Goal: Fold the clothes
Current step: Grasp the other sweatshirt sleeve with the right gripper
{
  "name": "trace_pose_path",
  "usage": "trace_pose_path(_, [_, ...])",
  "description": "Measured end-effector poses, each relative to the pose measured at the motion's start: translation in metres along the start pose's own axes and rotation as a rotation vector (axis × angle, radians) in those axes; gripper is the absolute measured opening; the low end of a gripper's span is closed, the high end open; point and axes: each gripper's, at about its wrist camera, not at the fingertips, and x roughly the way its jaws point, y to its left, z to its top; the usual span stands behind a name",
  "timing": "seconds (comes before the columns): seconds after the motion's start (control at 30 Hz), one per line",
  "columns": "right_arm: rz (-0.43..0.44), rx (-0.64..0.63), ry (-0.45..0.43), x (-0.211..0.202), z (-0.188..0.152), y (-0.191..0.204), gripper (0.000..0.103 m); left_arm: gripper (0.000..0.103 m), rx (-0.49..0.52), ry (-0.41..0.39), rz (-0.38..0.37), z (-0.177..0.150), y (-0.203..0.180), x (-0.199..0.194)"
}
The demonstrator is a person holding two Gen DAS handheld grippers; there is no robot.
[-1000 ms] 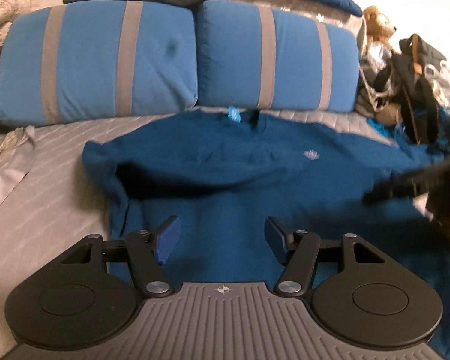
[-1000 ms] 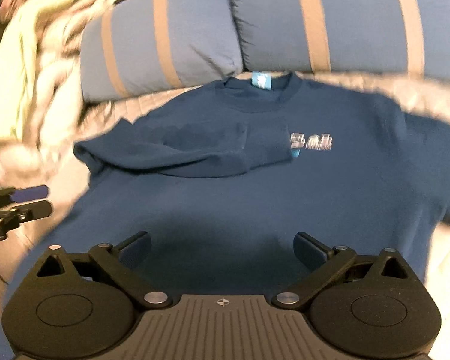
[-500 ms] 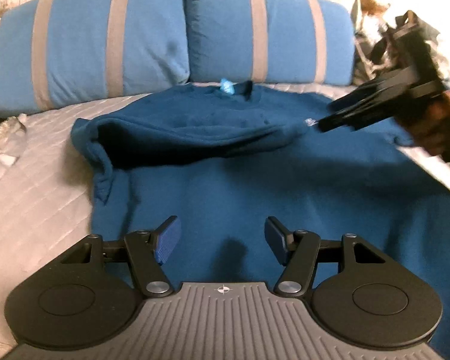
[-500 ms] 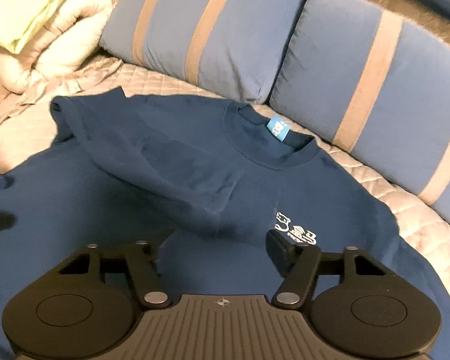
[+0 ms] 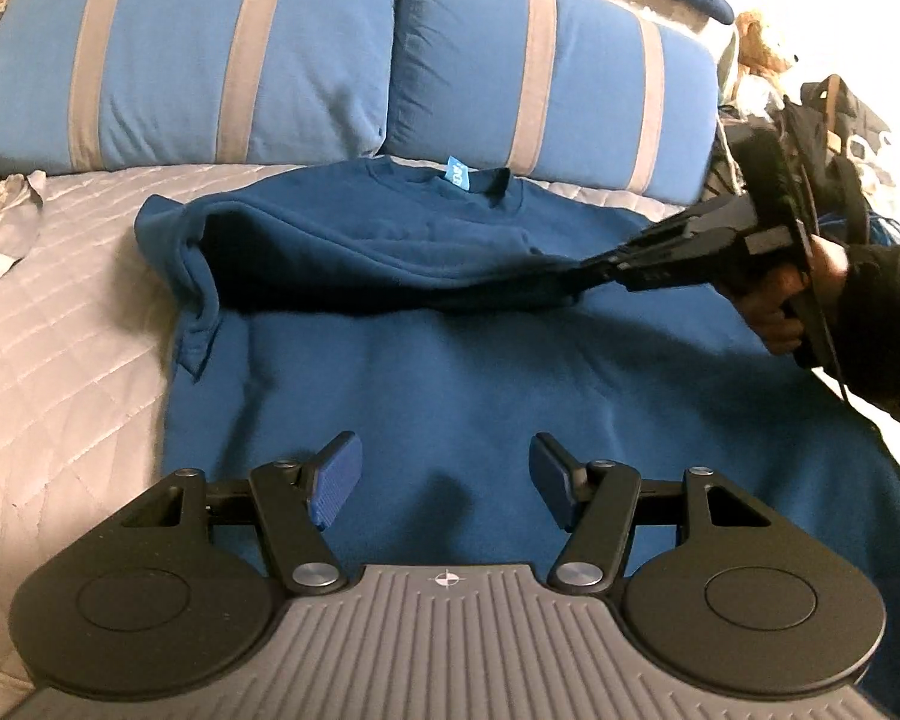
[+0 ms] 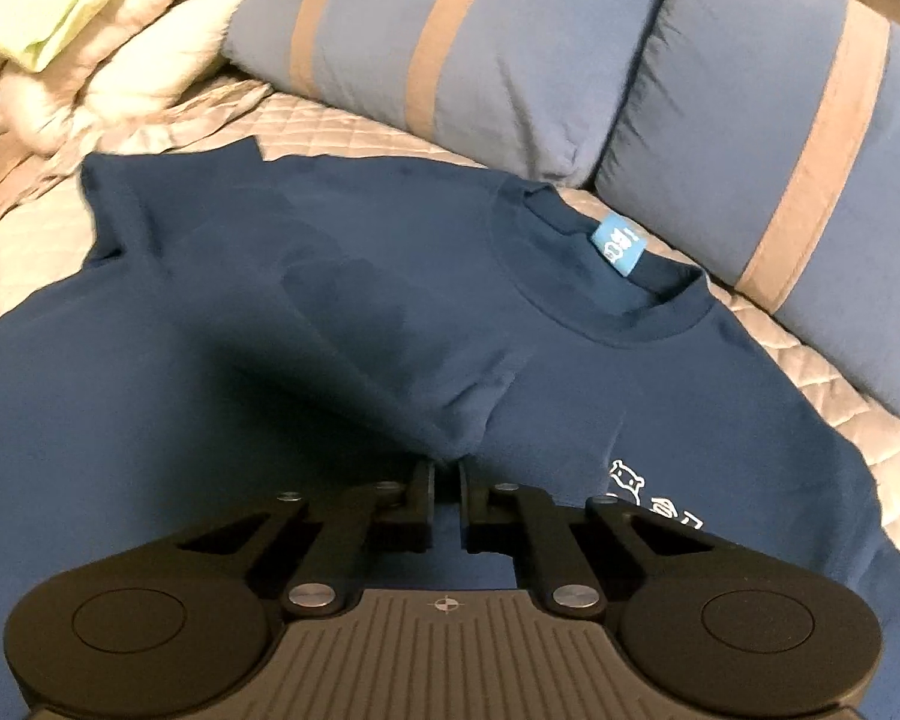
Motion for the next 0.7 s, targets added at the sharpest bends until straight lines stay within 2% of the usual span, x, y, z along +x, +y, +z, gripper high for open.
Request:
trace_pose_path(0.23, [-0.018, -0.164, 0.06, -0.024, -0.01, 0.029, 0.01, 0.061, -0.012, 0.004, -0.016, 0.001, 0.003, 0.001])
trace_pose_path(0.3, [-0.049, -0.231, 0.051, -0.027, -0.011, 0.037, 0.019, 0.061, -0.012, 0.004, -0.015, 0.001, 0.003, 0.001])
trace_pose_path(0.37, [-0.085, -0.307, 0.03, -0.031, -0.011, 0.044, 0.051, 0.061, -0.018, 0.003, -0.015, 0.001, 0.003, 0.001])
trace_pose_path(0.4, [-0.099, -0.346, 0.02, -0.033, -0.011, 0.048, 0.055, 0.061, -0.021, 0.003, -0.017, 0.001, 0.003, 0.001])
trace_pose_path(0.6, [-0.131, -0.589, 0.011, -0.022, -0.006, 0.064, 0.056, 0.061, -0.038, 0.002, -0.022, 0.001, 0.004, 0.002])
trace_pose_path(0.7, [-0.121, -0.655, 0.029, -0.011, -0.004, 0.067, 0.055, 0.061, -0.046, -0.001, -0.025, 0.0, 0.005, 0.001])
